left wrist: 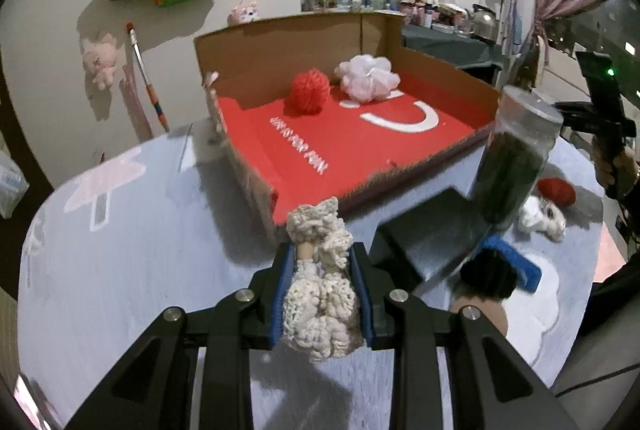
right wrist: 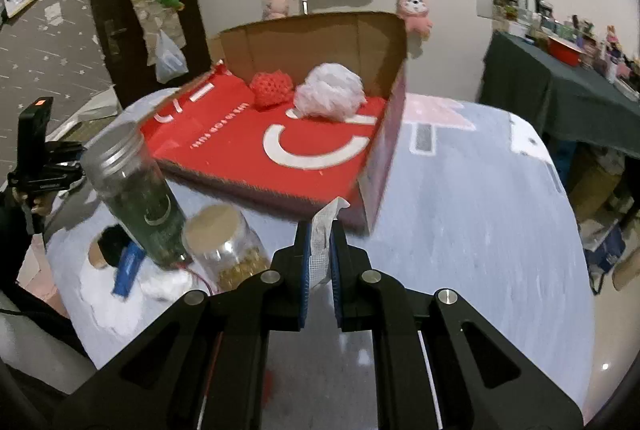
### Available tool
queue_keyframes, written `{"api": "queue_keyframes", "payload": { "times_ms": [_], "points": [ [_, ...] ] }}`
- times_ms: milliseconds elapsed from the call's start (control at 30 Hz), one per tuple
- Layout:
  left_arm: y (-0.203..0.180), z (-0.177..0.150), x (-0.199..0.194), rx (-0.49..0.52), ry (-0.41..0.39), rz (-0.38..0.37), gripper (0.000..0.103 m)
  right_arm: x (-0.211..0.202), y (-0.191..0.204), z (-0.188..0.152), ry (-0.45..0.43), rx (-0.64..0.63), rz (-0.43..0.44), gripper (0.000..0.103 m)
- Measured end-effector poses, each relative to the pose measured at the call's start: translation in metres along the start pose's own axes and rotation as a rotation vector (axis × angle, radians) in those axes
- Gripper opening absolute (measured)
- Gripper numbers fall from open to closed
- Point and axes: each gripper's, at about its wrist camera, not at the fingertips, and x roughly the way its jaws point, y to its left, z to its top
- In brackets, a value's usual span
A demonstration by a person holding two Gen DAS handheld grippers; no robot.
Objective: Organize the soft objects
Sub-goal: 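Carry the scrunchie and tissue over the red-lined box with both tools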
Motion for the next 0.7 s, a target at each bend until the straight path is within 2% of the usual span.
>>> {"api": "queue_keyframes", "payload": {
  "times_ms": [167, 333, 500, 567, 700],
  "points": [
    [-0.001, 0.024, 0.004, 0.028, -0.021, -0.023, 0.030, 0.004, 0.003, 0.022, -0.021, -0.031, 0.034, 0.008],
    [0.007, 0.052, 0.021, -0.029, -0.004, -0.060, 0.030, 0.014, 0.005, 0.049, -0.033, -0.032, 0.085, 0.009],
    [0.011, 0.086, 0.041, -0.103, 0.023, -0.042, 0.031, 0.040, 0.013, 0.085, 0.000, -0.035, 0.056, 0.009],
    [0.009, 0.099, 0.053, -0.109, 0.042, -0.006, 0.031, 0.053, 0.015, 0.097, 0.022, -0.040, 0.023, 0.009],
    [0.005, 0.119, 0.077, -0.129, 0.101, 0.029, 0.031, 0.093, 0.011, 0.122, 0.127, 0.006, -0.047, 0.009]
  ]
}}
